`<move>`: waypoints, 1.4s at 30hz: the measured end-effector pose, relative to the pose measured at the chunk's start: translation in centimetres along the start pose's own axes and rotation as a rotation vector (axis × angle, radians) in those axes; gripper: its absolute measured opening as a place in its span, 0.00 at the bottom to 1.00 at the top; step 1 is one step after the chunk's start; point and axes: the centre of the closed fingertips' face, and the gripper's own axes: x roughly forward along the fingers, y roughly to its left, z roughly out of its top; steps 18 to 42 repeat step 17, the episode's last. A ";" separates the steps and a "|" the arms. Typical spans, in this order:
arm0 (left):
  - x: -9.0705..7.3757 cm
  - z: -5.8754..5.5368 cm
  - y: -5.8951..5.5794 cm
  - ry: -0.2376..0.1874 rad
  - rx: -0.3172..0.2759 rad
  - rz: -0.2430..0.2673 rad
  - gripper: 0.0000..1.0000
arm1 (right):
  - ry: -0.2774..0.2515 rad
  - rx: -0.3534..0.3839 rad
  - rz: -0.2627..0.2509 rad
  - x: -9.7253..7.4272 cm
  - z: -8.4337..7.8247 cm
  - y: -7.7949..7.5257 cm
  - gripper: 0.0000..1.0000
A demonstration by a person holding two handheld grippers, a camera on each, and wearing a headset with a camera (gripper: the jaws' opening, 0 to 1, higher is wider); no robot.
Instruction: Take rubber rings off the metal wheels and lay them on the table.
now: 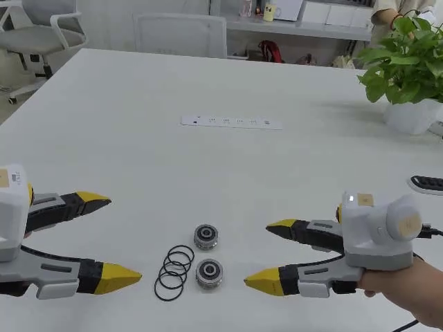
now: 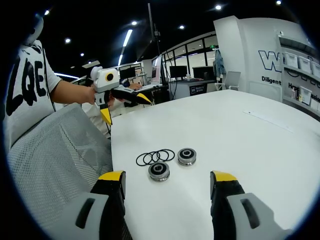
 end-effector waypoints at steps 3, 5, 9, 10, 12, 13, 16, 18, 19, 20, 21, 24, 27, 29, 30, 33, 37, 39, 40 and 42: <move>-0.1 -0.1 0.0 0.001 -0.001 0.002 0.82 | 0.000 0.004 -0.004 -0.1 -0.2 -0.1 0.65; -0.1 -0.1 0.0 0.002 -0.005 0.004 0.82 | 0.001 0.009 -0.007 -0.2 -0.3 -0.1 0.65; -0.2 -0.4 0.0 0.007 -0.009 0.004 0.82 | 0.001 0.026 -0.015 -0.3 -0.8 -0.3 0.65; -0.2 -0.4 0.0 0.007 -0.009 0.003 0.82 | 0.001 0.028 -0.016 -0.3 -0.9 -0.3 0.65; -0.2 -0.4 -0.1 0.010 -0.010 0.001 0.82 | 0.005 0.032 -0.015 -0.3 -1.1 -0.2 0.65; -0.2 -0.4 -0.1 0.012 -0.009 0.001 0.82 | 0.009 0.031 -0.013 -0.3 -1.2 -0.1 0.64; -0.2 -0.4 -0.2 0.011 -0.011 0.001 0.82 | 0.010 0.029 -0.010 -0.3 -1.2 0.1 0.64; -0.2 -0.4 -0.2 0.011 -0.012 0.001 0.82 | 0.008 0.029 -0.009 -0.3 -1.2 0.2 0.64; -0.2 -0.4 -0.2 0.011 -0.012 0.001 0.82 | 0.008 0.029 -0.009 -0.3 -1.2 0.2 0.64; -0.2 -0.4 -0.2 0.011 -0.012 0.001 0.82 | 0.008 0.029 -0.009 -0.3 -1.2 0.2 0.64; -0.2 -0.4 -0.2 0.011 -0.012 0.001 0.82 | 0.008 0.029 -0.009 -0.3 -1.2 0.2 0.64; -0.2 -0.4 -0.2 0.011 -0.012 0.001 0.82 | 0.008 0.029 -0.009 -0.3 -1.2 0.2 0.64; -0.2 -0.4 -0.2 0.011 -0.012 0.001 0.82 | 0.008 0.029 -0.009 -0.3 -1.2 0.2 0.64; -0.2 -0.4 -0.2 0.011 -0.012 0.001 0.82 | 0.008 0.029 -0.009 -0.3 -1.2 0.2 0.64; -0.2 -0.4 -0.2 0.011 -0.012 0.001 0.82 | 0.008 0.029 -0.009 -0.3 -1.2 0.2 0.64; -0.2 -0.4 -0.2 0.011 -0.012 0.001 0.82 | 0.008 0.029 -0.009 -0.3 -1.2 0.2 0.64; -0.2 -0.4 -0.2 0.011 -0.012 0.001 0.82 | 0.008 0.029 -0.009 -0.3 -1.2 0.2 0.64; -0.2 -0.4 -0.2 0.011 -0.012 0.001 0.82 | 0.008 0.029 -0.009 -0.3 -1.2 0.2 0.64; -0.2 -0.4 -0.2 0.011 -0.012 0.001 0.82 | 0.008 0.029 -0.009 -0.3 -1.2 0.2 0.64; -0.2 -0.4 -0.2 0.011 -0.012 0.001 0.82 | 0.008 0.029 -0.009 -0.3 -1.2 0.2 0.64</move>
